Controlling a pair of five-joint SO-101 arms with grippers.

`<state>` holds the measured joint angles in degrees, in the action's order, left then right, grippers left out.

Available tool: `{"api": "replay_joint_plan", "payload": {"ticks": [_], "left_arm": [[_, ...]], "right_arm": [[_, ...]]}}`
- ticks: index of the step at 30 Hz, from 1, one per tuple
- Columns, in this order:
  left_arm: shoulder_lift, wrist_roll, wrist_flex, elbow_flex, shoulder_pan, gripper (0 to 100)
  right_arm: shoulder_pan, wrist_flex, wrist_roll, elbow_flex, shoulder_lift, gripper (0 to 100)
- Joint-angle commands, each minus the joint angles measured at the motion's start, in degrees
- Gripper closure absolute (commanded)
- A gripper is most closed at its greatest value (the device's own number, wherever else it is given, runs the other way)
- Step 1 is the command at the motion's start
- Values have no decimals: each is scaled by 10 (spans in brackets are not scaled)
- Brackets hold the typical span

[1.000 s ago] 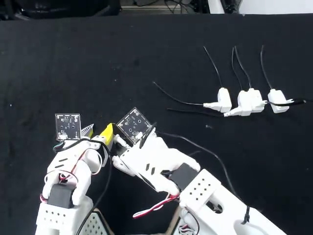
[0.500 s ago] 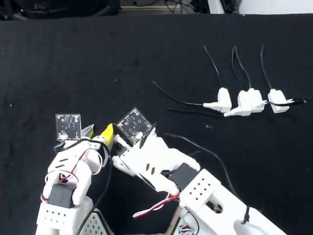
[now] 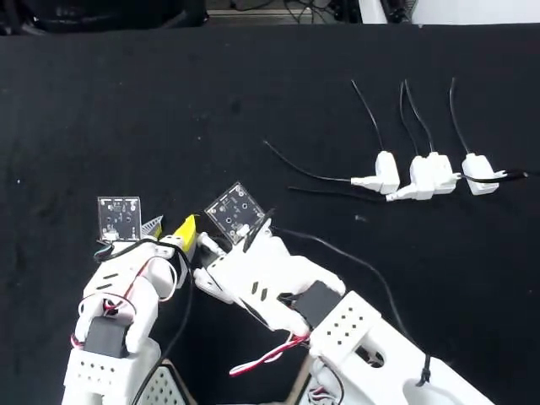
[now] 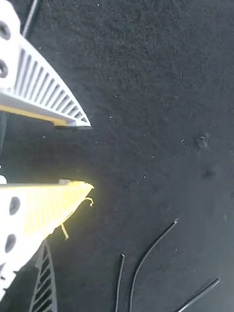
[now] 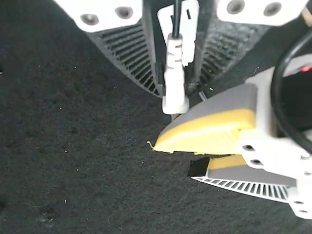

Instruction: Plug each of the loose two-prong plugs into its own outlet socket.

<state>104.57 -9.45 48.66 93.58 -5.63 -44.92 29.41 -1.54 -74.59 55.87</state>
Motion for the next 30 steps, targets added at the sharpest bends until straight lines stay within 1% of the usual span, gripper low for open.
{"api": "replay_joint_plan", "payload": {"ticks": [1, 5, 7, 9, 12, 14, 16, 17, 18, 21, 25, 30], "left_arm": [[-3, 2, -29, -9, 14, 812], [-3, 1, -28, -56, 69, 812], [-2, 1, -28, -68, 111, 812], [-2, 5, -28, -73, 156, 812], [-4, 12, -28, -70, 218, 812], [-4, 62, -17, -68, 249, 812], [-4, 127, 17, -58, 273, 812], [-4, 148, 33, -50, 283, 812], [-4, 151, 44, -35, 289, 812], [-4, 137, 48, -16, 297, 812], [-4, 118, 50, -18, 298, 812], [-5, 118, 53, -18, 297, 812]], "right_arm": [[15, -4, -5, 21, 20, 988], [16, -1, -1, 20, 18, 988], [16, 7, 24, 20, 18, 988], [16, 32, 42, 29, 18, 988], [16, 80, 47, 52, 18, 988], [12, 115, 47, 67, 18, 988], [-4, 143, 46, 74, 18, 987], [-18, 155, 46, 74, 18, 987], [-34, 165, 46, 73, 18, 987], [-89, 185, 46, 75, 18, 987], [-142, 185, 42, 72, 16, 986], [-147, 185, 41, 91, -62, 986]]}}
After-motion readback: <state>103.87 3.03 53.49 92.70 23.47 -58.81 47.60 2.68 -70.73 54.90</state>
